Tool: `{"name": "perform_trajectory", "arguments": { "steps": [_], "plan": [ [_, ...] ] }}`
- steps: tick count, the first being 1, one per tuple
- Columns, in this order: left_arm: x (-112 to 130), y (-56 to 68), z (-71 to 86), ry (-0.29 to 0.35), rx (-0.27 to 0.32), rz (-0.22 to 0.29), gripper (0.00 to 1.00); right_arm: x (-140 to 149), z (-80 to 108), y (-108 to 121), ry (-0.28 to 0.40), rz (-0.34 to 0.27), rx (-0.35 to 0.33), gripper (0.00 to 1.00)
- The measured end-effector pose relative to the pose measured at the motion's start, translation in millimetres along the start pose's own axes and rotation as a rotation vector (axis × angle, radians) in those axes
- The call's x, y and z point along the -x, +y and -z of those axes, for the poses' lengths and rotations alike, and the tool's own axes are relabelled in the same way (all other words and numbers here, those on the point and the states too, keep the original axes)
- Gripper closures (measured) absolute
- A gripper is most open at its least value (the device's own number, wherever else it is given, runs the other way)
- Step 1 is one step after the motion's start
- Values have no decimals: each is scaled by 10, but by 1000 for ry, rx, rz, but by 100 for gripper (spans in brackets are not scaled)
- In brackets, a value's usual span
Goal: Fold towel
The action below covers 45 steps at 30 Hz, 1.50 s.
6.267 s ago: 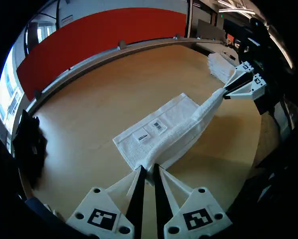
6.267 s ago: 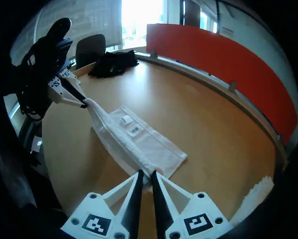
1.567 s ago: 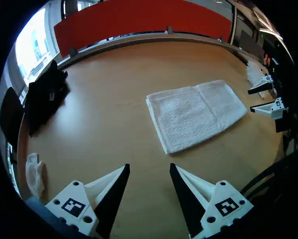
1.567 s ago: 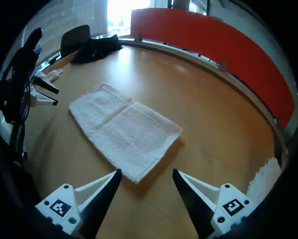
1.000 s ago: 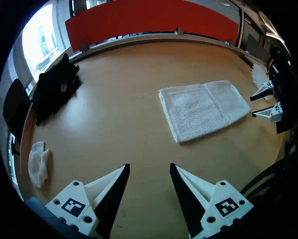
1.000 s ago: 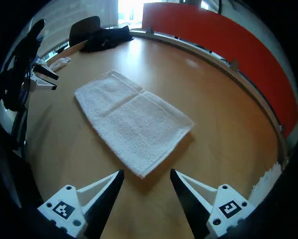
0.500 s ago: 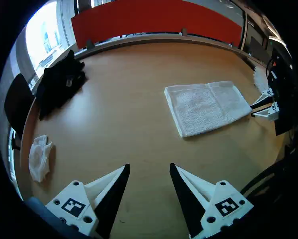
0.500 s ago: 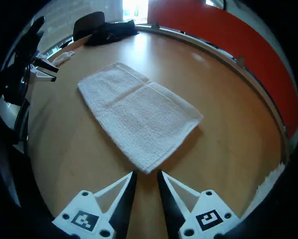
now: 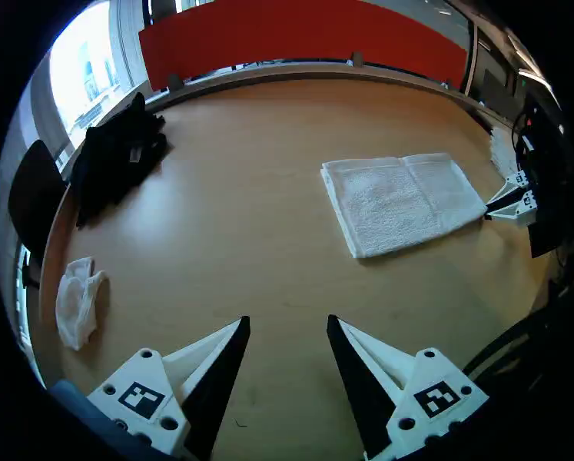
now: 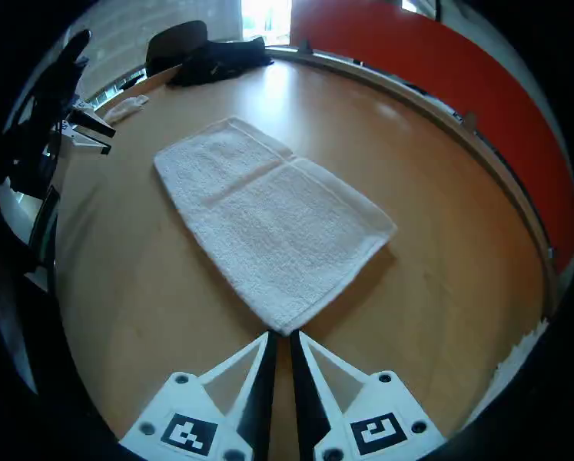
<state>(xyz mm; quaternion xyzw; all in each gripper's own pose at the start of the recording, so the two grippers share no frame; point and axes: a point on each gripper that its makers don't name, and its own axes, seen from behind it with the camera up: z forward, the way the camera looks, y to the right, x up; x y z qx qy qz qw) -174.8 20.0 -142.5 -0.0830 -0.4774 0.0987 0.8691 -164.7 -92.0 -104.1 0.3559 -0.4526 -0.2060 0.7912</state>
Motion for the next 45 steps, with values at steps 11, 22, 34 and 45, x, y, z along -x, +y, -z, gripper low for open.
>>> {"name": "perform_trajectory", "arguments": {
  "steps": [11,22,34,45],
  "plan": [
    [-17,-27,-7,1,-2,7,27,-85,28,-4,22,-13,0,95],
    [-97,-75,7,12,-11,-10,27,-461,301,117,103,22,49,95],
    [-193,-83,45,28,-17,-12,27,-849,726,304,175,84,112,95],
    [-237,-36,68,35,-18,-14,26,-1070,1053,436,225,113,152,95]
  ]
}}
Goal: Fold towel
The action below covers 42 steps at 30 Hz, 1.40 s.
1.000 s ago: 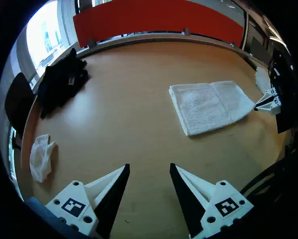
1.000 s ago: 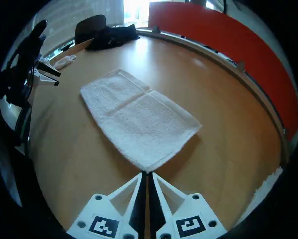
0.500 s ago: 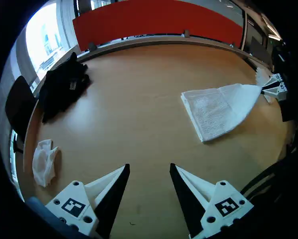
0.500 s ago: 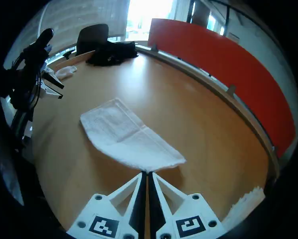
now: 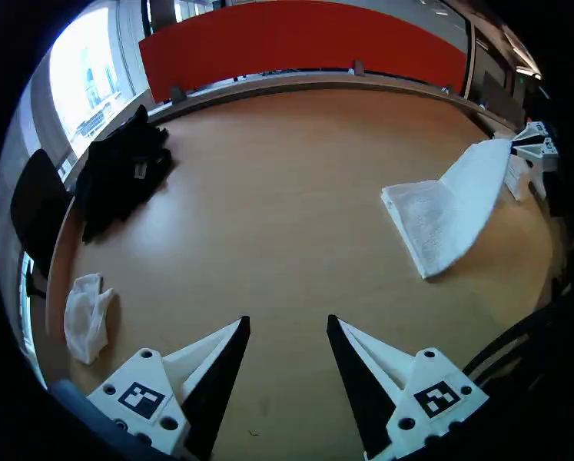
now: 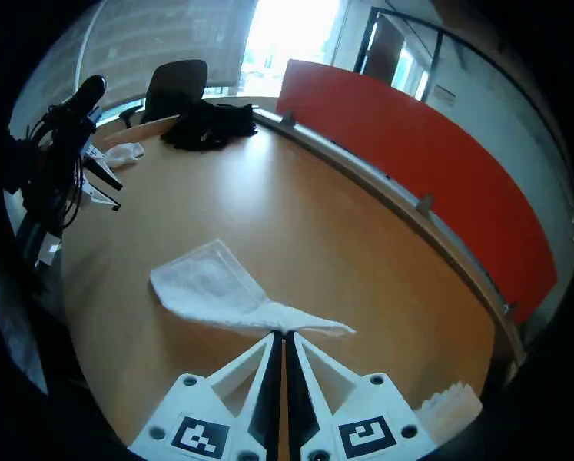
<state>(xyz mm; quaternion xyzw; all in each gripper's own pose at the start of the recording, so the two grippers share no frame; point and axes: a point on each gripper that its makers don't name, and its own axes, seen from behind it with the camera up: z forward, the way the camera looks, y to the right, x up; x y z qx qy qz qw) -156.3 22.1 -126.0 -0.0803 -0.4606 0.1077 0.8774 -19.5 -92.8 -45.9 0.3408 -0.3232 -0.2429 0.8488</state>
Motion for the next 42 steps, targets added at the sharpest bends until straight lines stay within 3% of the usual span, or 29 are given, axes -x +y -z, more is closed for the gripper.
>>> {"name": "perform_trajectory", "arguments": {
  "steps": [8,20,29,42],
  "plan": [
    [-35,14,19,7,0,0,27,-41,146,90,8,16,15,95],
    [-47,46,27,9,3,15,27,12,121,29,4,25,-4,95],
    [-69,39,47,13,8,31,27,-42,-2,-167,3,50,-46,95],
    [-80,4,87,18,15,49,26,-132,-294,-644,-1,69,-137,96]
  ]
}}
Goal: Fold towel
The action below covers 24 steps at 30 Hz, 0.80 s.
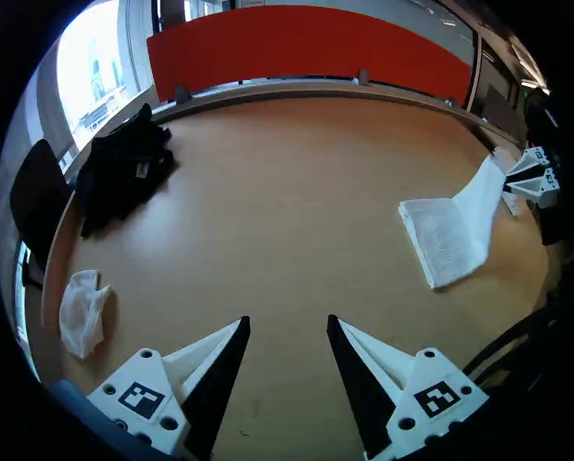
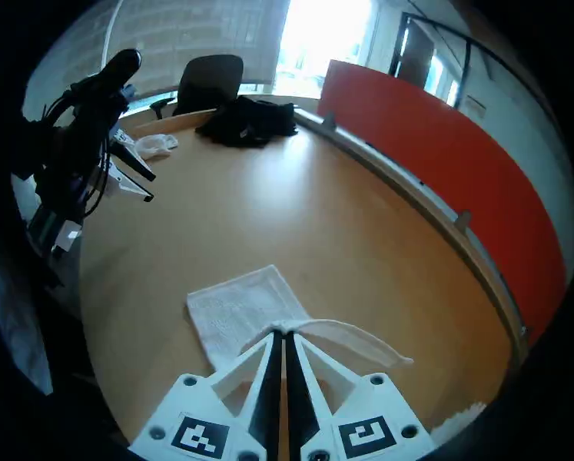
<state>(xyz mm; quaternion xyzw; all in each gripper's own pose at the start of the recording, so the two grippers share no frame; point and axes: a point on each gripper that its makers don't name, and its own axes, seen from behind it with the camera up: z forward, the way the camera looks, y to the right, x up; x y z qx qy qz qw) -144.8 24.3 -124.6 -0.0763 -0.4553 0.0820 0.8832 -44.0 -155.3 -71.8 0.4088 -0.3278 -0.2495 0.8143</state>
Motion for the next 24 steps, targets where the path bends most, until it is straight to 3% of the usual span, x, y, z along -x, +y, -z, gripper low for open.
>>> {"name": "perform_trajectory", "arguments": {
  "steps": [14,24],
  "plan": [
    [51,-196,107,4,-24,20,27,-3,-450,-534,-39,36,-132,96],
    [104,-281,143,0,-37,26,26,122,-621,-610,-75,25,-160,96]
  ]
}}
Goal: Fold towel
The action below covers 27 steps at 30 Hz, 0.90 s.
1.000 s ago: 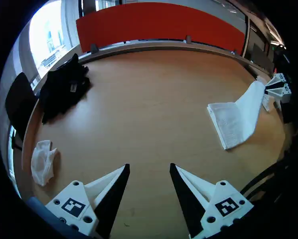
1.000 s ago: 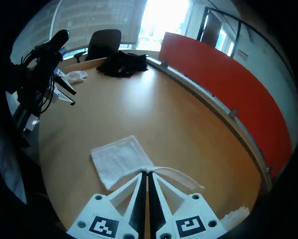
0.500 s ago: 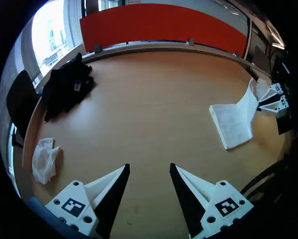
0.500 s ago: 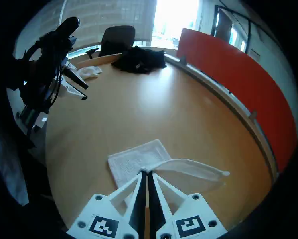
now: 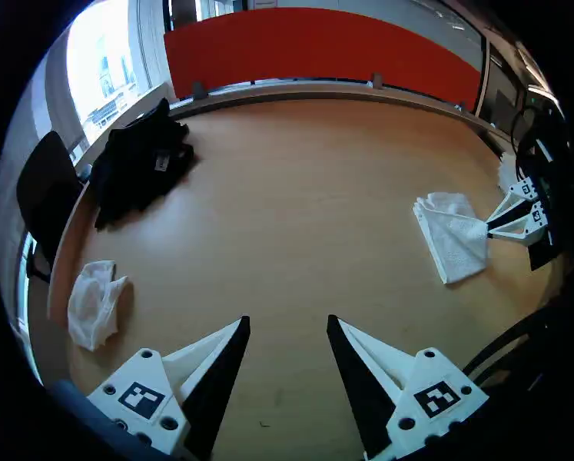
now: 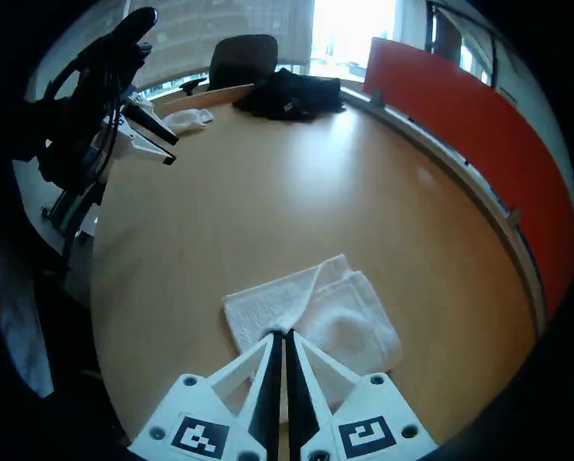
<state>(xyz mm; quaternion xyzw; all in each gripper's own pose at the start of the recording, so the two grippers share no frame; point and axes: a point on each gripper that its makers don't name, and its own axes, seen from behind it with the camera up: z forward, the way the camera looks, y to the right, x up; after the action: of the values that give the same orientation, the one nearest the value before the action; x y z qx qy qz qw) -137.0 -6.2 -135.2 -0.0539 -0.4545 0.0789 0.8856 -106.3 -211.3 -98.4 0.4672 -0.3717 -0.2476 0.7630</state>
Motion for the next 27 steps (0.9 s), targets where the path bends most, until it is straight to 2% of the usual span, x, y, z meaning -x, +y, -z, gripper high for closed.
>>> {"name": "perform_trajectory", "arguments": {
  "steps": [9,11,16,25,27],
  "plan": [
    [-6,0,-19,-3,2,-5,27,8,-13,31,-3,-3,9,96],
    [-7,4,-23,-4,3,-8,27,5,-20,38,-3,-5,13,93],
    [-7,4,-23,-4,4,-10,27,11,-30,57,-5,-14,21,79],
    [-4,-17,-8,-3,-1,-3,26,70,-23,91,-14,-40,31,37],
    [-7,-17,-7,-2,-1,-3,27,96,-21,99,-17,-48,35,37]
  ]
}}
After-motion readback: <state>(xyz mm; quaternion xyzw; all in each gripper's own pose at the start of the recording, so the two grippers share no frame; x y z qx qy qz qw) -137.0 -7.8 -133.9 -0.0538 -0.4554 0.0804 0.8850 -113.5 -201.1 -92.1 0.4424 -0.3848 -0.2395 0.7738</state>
